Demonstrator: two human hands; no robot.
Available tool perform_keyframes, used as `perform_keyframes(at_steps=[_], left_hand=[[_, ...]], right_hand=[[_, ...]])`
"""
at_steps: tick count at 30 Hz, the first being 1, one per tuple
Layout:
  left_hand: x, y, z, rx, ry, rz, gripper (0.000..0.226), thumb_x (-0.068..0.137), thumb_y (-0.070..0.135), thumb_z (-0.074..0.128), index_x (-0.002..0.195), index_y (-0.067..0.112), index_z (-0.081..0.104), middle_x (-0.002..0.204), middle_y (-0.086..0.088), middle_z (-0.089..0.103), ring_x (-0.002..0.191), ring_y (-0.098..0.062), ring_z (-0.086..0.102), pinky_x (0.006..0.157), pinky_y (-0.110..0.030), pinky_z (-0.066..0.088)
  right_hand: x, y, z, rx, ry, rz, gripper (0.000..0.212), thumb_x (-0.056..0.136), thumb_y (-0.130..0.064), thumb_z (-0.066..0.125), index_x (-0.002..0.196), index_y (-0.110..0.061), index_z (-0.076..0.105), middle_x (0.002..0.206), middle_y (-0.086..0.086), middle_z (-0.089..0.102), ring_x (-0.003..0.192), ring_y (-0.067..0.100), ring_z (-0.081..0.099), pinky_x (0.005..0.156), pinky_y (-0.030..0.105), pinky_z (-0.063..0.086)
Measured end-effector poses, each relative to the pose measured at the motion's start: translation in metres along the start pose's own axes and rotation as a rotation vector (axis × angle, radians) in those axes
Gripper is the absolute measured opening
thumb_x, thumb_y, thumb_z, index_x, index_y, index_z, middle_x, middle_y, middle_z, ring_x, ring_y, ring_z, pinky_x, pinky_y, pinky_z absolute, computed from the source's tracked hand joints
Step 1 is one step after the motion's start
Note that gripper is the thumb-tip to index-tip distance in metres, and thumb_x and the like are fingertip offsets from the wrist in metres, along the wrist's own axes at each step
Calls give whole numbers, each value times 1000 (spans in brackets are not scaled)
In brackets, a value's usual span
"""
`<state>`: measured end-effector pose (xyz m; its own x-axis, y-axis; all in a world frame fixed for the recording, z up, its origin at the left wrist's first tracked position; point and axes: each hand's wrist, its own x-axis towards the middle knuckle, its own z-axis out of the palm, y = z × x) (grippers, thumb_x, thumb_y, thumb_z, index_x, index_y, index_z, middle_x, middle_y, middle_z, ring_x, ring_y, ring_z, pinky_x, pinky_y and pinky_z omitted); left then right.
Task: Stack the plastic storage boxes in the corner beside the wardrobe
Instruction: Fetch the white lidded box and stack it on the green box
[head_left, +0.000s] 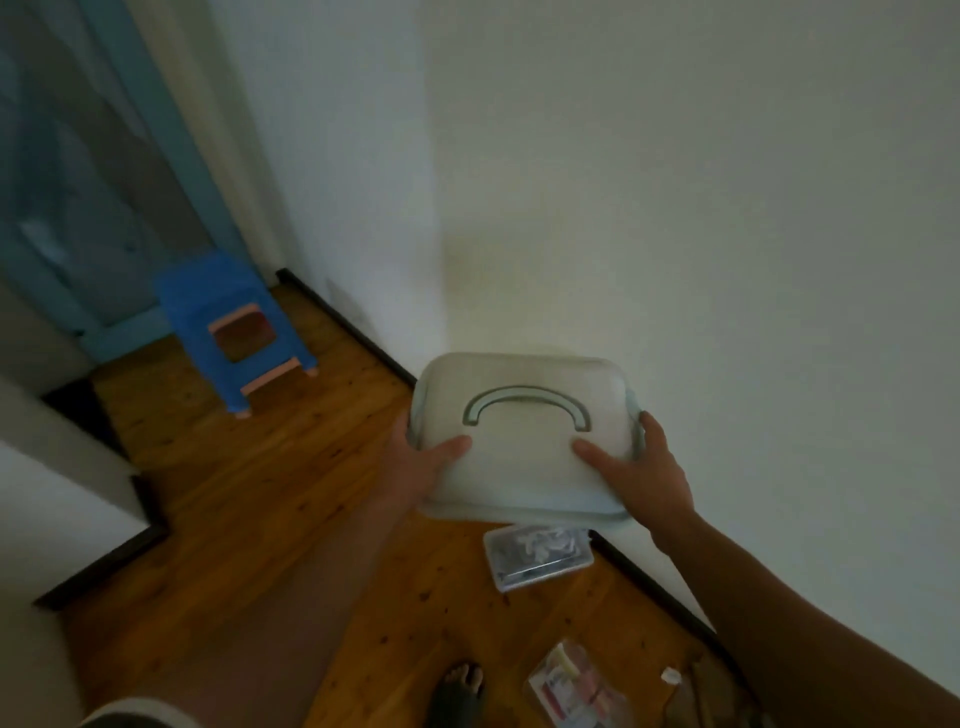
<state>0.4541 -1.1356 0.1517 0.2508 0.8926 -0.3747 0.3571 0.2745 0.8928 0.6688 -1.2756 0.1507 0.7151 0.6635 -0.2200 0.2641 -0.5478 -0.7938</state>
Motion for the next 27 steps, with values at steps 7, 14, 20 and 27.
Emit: perform_keyframes(at_steps=[7,14,20,27], left_hand=[[-35,-15,-86,-71,207,-8,103,67,46,82,152,24,26,154,-2,34,135,-27,38,109,-49,36],[-67,-38,-178,-181,366,-29,104,65,47,83,150,24,28,152,-1,36,133,-25,40,102,-39,39],[-90,-63,-240,-202,454,-18,102,69,44,82,151,21,26,153,-3,35,135,-26,39,100,-36,37],[-127,-90,-293,-205,535,-22,101,71,45,80,151,20,25,152,-5,35,135,-28,38,108,-46,38]], right_hand=[[-20,-57,56,-32,-151,-156,103,65,-68,70,146,-23,24,137,6,48,118,29,50,90,42,42],[-60,-113,124,-68,-291,-257,113,56,-76,65,147,-24,22,139,5,47,120,30,49,94,43,42],[-98,-143,172,-91,-370,-302,116,54,-78,62,148,-25,20,143,4,44,125,30,46,97,45,40],[-139,-171,215,-116,-454,-360,120,53,-79,62,150,-23,18,148,4,38,130,29,42,100,43,38]])
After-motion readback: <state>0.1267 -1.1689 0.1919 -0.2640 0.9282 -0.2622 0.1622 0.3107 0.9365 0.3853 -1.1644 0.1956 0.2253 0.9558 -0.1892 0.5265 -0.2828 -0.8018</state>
